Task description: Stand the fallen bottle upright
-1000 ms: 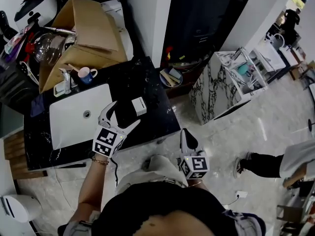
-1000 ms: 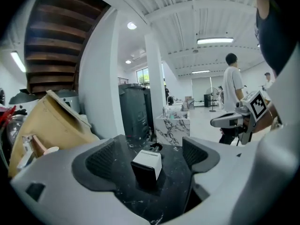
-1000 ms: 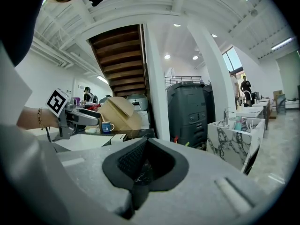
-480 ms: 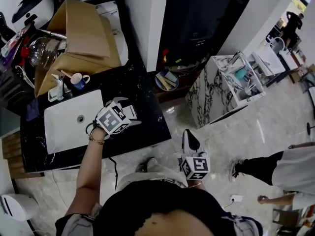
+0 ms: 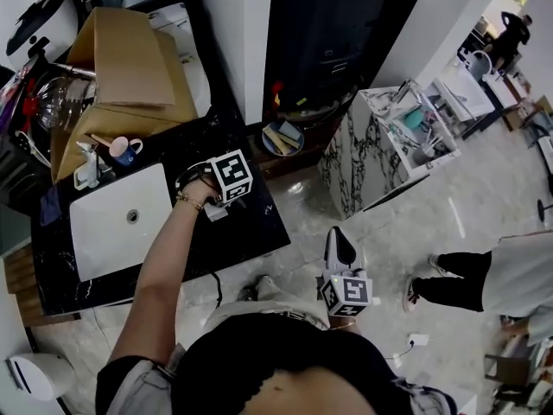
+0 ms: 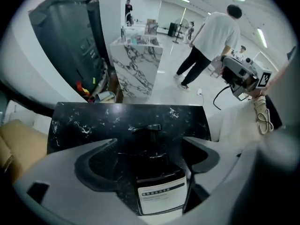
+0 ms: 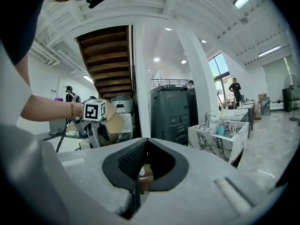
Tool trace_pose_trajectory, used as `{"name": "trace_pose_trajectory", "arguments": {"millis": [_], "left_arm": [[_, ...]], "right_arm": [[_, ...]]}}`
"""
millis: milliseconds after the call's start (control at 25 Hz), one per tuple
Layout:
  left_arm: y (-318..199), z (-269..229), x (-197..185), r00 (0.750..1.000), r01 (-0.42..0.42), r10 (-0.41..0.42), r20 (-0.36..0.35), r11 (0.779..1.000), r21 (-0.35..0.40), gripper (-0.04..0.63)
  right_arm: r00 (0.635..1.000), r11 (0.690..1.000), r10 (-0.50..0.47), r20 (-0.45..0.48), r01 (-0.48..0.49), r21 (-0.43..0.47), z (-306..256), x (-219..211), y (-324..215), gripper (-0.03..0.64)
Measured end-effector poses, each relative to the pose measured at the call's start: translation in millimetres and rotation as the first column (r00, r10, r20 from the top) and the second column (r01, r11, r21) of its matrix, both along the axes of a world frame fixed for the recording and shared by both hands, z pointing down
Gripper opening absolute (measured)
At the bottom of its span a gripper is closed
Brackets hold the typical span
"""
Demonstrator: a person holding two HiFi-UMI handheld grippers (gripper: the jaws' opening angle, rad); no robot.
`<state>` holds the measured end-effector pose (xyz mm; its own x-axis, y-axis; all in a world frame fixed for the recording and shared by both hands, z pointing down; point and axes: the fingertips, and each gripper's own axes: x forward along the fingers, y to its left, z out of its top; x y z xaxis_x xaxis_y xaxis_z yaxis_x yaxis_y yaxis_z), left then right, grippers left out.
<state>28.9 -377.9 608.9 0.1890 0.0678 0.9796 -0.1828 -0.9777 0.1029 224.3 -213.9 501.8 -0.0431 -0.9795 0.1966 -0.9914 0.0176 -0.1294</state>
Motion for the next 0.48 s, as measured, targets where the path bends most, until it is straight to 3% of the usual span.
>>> {"name": "trace_pose_trajectory", "arguments": {"millis": [120,200,320,480], "left_arm": [[-2,8,3,0.998,0.012,-0.009,0.064,0.999,-0.046,0.424],[-5,10,7,0.996,0.031,-0.026,0.081,0.997,-0.064,0.377],[-5,18,7,0.991,0.019,-0.01,0.135,0.998,-0.067,0.244],[-5,27,7,0.986,-0.007,0.021,0.168,0.996,-0.084,0.219]], "right_arm": [[0.999,0.999,0.048,0.012,-0.048,-0.007,3,14,8,0.005],[0.998,0.998,0.066,0.021,-0.066,-0.006,3,21,9,0.005],[0.997,0.997,0.073,0.022,-0.073,-0.004,4,26,10,0.005],[0.997,0.998,0.068,0.025,-0.068,-0.007,4,25,11,0.005]]}}
